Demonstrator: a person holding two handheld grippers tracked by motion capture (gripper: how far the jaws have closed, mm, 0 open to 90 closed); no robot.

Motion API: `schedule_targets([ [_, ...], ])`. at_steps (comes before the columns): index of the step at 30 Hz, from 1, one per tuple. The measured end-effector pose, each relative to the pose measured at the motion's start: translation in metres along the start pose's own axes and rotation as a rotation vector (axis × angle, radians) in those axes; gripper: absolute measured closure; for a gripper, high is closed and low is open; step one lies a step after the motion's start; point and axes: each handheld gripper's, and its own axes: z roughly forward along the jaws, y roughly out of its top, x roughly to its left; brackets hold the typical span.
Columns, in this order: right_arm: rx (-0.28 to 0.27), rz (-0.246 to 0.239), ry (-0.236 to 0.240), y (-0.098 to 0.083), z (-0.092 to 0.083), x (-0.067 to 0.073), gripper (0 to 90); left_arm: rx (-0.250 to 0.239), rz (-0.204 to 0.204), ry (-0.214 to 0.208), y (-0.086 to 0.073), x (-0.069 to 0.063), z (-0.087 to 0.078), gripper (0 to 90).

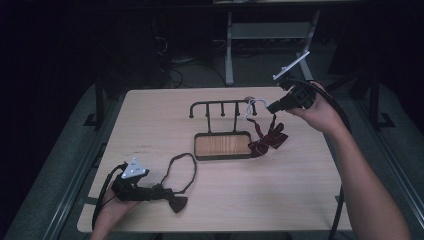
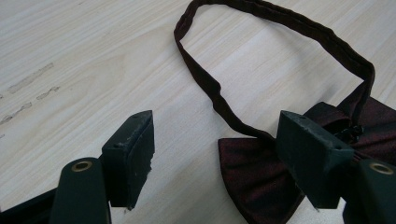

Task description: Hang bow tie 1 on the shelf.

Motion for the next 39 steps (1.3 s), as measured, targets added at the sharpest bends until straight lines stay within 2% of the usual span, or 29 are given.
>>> schedule_targets([
  [10,0.008,0.031,0.018,-0.005,0.011,-0.01,87.5,0.004,0.002,-0.002,0.0,-0.001,0.001,28.8],
  [39,0.012,0.053,0.04,-0.013,0.024,-0.016,86.8,0.01,0.001,-0.006,0.0,-0.001,0.001,28.8],
])
